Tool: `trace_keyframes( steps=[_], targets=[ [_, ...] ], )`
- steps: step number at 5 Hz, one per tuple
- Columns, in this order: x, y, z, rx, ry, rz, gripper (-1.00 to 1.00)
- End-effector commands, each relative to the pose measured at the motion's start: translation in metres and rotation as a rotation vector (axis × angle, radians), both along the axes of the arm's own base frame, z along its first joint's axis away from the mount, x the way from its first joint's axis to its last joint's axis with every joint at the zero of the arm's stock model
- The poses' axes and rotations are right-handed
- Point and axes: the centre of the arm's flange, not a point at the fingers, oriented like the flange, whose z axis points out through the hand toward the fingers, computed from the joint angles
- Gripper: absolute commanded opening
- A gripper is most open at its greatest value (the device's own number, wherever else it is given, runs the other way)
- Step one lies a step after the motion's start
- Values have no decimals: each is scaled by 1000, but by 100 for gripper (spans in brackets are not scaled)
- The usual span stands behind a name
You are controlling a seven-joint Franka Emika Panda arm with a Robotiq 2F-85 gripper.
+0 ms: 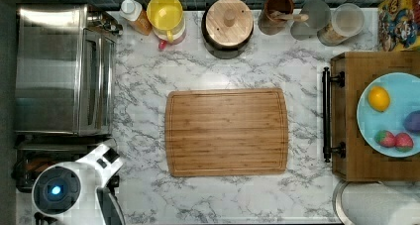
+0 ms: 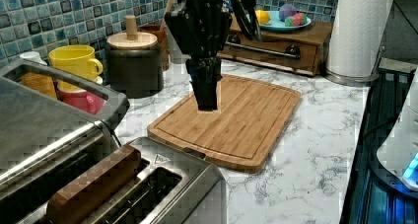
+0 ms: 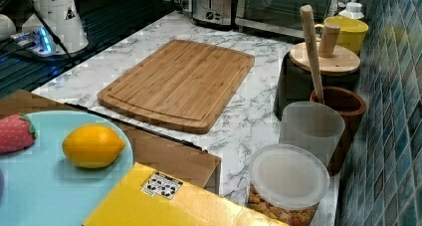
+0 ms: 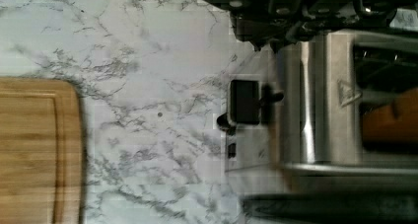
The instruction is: Turn on the toaster.
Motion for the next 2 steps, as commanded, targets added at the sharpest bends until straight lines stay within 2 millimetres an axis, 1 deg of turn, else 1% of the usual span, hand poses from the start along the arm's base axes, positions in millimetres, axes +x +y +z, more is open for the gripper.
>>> trace_keyframes(
  steps=[1, 2],
  targets=[
    [24, 16, -14, -24, -72, -105, -100],
    [30, 10, -11, -1, -98, -159, -100]
  ],
)
